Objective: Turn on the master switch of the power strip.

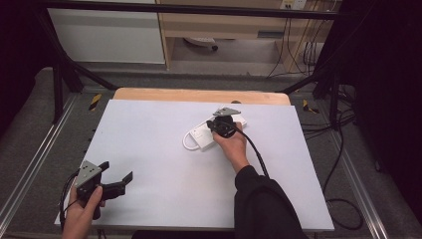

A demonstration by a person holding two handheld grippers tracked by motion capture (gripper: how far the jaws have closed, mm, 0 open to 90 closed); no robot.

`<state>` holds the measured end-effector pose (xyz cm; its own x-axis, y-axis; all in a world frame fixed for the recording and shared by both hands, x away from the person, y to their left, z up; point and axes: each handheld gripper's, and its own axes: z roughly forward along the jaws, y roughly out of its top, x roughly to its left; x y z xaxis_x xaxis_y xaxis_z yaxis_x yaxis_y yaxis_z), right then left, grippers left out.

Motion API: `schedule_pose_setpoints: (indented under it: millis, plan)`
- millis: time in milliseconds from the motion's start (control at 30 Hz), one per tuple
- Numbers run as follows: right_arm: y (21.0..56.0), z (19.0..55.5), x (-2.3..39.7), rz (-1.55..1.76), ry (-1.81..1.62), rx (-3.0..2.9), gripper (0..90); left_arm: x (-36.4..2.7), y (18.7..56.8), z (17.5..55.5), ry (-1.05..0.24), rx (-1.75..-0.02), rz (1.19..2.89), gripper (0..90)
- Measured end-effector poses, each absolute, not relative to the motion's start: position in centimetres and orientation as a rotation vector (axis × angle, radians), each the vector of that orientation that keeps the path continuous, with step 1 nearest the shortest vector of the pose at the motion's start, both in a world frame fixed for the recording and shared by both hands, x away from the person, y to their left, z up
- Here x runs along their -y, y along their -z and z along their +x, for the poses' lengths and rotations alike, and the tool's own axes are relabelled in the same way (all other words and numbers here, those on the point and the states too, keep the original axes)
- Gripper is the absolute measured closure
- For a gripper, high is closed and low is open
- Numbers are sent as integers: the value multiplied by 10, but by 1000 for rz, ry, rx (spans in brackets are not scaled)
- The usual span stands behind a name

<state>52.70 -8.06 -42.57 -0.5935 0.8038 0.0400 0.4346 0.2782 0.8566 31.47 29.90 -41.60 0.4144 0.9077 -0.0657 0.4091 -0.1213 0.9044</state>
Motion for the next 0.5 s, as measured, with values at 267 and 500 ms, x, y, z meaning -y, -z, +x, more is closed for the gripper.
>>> schedule_pose_setpoints:
  millis: [267, 500]
  plan:
    - [429, 525, 74, 1110, -1248, -2171, 900, -299, 416, 315, -656, -1156, 1717, 62]
    - [434, 523, 65, 1098, -1251, -2192, 900, -299, 416, 315, -654, -1153, 1717, 62]
